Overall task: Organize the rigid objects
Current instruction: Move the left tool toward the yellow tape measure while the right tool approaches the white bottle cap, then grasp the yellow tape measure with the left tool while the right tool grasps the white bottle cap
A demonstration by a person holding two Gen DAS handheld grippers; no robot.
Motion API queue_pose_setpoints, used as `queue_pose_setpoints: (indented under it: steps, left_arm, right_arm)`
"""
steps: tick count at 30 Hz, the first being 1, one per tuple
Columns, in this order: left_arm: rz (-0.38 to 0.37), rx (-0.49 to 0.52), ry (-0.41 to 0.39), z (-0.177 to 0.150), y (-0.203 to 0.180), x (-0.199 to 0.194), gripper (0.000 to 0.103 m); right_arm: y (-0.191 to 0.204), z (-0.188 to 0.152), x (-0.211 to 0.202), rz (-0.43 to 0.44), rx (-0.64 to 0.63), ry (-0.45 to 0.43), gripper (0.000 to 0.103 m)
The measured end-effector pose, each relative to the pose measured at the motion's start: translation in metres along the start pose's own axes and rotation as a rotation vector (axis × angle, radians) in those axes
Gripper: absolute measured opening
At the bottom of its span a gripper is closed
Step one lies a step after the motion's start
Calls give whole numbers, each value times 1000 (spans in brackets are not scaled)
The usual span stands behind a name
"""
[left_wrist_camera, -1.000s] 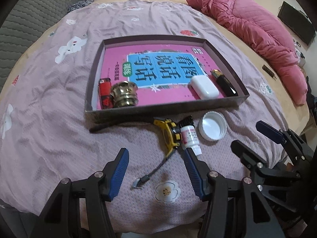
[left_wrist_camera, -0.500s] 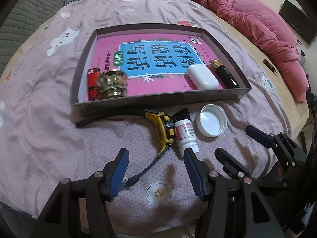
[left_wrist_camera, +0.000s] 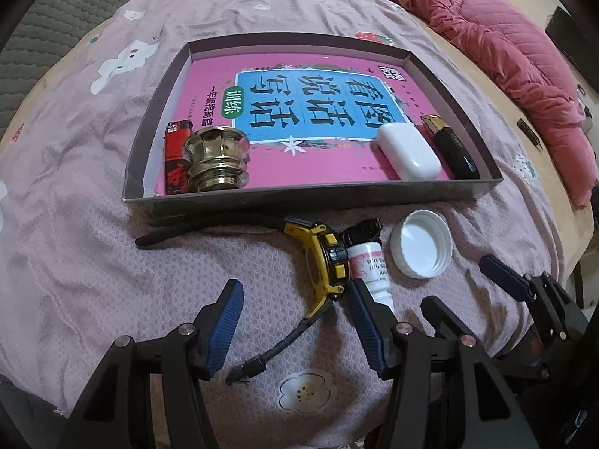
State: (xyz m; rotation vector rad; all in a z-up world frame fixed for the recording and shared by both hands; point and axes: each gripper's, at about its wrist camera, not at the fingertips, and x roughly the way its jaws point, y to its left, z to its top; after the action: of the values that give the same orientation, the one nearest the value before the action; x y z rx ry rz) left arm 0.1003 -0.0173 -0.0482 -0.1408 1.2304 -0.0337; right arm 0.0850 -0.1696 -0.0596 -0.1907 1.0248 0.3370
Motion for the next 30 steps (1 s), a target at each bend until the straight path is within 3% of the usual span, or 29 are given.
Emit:
queue_pose_setpoints:
  steps: [4, 15, 30]
  left_arm:
    - [16, -6, 1, 1, 0, 2, 63]
    - [31, -37, 28, 14, -4, 15, 66]
    - [-51, -101, 45, 12, 17, 27, 69]
  right_arm:
    - [1, 0, 2, -3, -2, 2, 74]
    - [0, 7, 12, -10, 13, 6, 74]
    - [6, 18, 35, -20, -14, 1, 74]
